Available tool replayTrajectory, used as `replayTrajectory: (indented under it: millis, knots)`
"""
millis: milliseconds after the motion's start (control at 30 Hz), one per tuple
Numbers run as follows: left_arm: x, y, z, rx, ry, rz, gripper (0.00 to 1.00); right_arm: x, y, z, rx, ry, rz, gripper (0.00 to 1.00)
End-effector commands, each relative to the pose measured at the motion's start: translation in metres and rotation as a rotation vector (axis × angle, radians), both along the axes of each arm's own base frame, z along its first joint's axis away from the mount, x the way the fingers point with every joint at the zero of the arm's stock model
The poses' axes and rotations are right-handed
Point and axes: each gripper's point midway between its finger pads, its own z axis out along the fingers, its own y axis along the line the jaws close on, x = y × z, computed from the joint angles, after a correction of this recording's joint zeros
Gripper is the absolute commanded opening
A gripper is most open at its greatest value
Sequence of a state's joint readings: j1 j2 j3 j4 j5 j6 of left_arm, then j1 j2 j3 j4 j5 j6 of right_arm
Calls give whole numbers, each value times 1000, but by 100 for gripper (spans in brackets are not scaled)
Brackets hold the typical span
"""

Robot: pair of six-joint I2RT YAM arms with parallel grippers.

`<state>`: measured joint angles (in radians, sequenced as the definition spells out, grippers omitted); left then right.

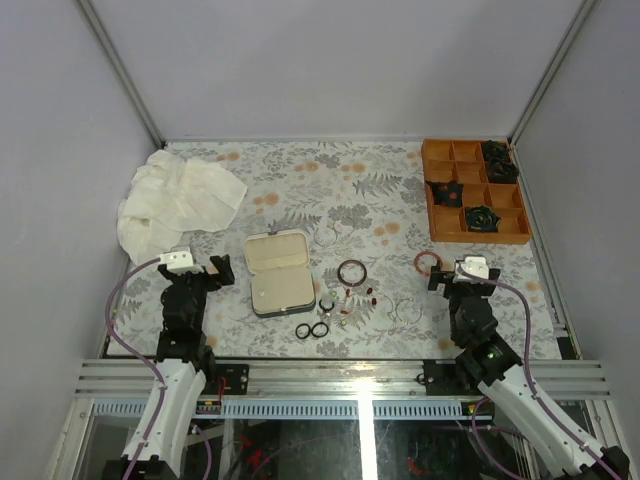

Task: Organize the mixed jewelry
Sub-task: Pick up the jewelry from the center of the board.

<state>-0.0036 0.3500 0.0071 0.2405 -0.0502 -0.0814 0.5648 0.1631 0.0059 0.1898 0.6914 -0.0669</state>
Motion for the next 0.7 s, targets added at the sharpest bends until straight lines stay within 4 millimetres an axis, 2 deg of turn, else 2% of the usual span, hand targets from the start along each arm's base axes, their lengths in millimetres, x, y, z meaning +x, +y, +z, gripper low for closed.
replayTrajectory:
  millis: [0, 200, 300, 433, 500, 600, 667]
  knots:
    - [-4, 4, -24, -3, 15, 20, 100, -4, -8, -41, -14, 37, -35, 99]
    - [-4, 3, -23, -6, 12, 18, 100, -4, -1, -41, -16, 28, 8, 99]
    - [-4, 4, -24, -4, 15, 19, 100, -4, -11, -40, -3, 25, -56, 99]
    - [-4, 2, -25, 0, 19, 8, 100, -4, -13, -44, -15, 56, -74, 100]
    - [-3, -7, -23, 20, 20, -49, 100, -5, -16, -39, 0, 30, -95, 99]
    - [-1, -9, -12, 22, 34, -63, 100, -5, -9, -25, 6, 11, -44, 99]
    - [-1, -19, -5, 42, 40, -131, 100, -6, -10, -17, 14, 21, -49, 99]
